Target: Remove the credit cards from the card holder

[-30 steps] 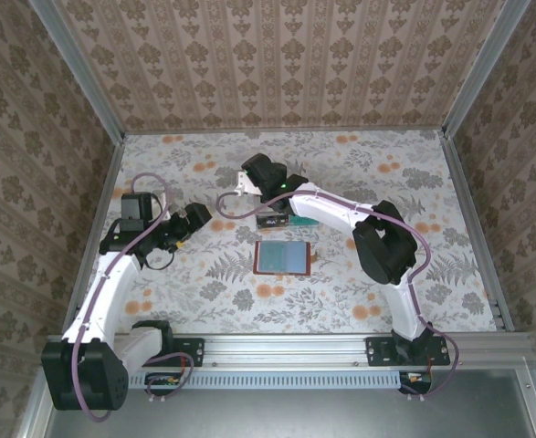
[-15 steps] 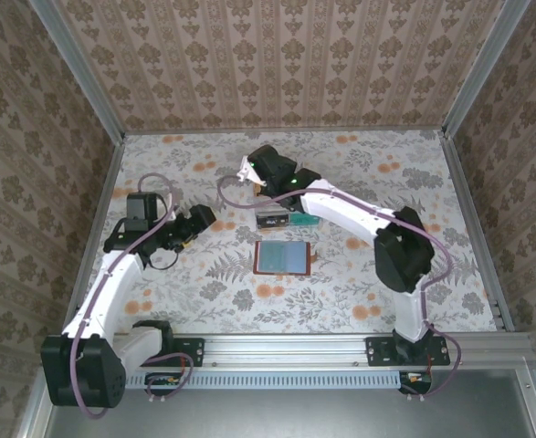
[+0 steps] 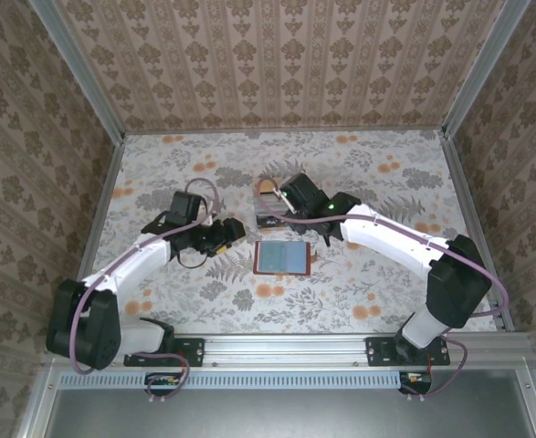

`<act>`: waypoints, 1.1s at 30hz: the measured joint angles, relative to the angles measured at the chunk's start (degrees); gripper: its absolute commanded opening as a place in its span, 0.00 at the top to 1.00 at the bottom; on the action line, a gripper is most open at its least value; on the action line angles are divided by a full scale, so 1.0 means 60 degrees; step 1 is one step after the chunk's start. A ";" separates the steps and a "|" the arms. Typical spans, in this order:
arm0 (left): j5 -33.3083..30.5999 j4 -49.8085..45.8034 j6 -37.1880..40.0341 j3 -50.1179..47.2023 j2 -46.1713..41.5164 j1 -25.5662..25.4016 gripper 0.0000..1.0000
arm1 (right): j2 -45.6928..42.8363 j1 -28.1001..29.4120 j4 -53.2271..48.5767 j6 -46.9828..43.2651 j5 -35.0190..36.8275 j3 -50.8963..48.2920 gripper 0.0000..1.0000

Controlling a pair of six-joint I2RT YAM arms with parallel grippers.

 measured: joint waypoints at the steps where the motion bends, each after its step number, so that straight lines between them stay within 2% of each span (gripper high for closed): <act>1: -0.0004 0.0073 -0.0011 0.0004 0.0200 -0.0120 0.37 | -0.0047 0.0000 -0.0073 0.0466 -0.0244 -0.0259 0.75; 7: -0.0036 0.0270 -0.0044 0.0229 0.1231 -0.0834 0.44 | -0.0076 0.0000 -0.0310 0.2907 -0.1446 -0.1206 0.81; 15: -0.0033 0.0616 -0.0044 0.0470 0.2116 -0.1494 0.44 | 0.0317 -0.0011 -0.0219 0.4907 -0.2503 -0.2091 0.78; 26: -0.0029 0.0798 -0.0036 0.0769 0.2951 -0.1887 0.46 | 0.0805 -0.0280 0.0106 0.5752 -0.2736 -0.2597 0.75; 33: -0.0029 0.0845 -0.0004 0.0794 0.3297 -0.1887 0.47 | 0.1064 -0.0280 0.0452 0.5890 -0.2823 -0.2674 0.78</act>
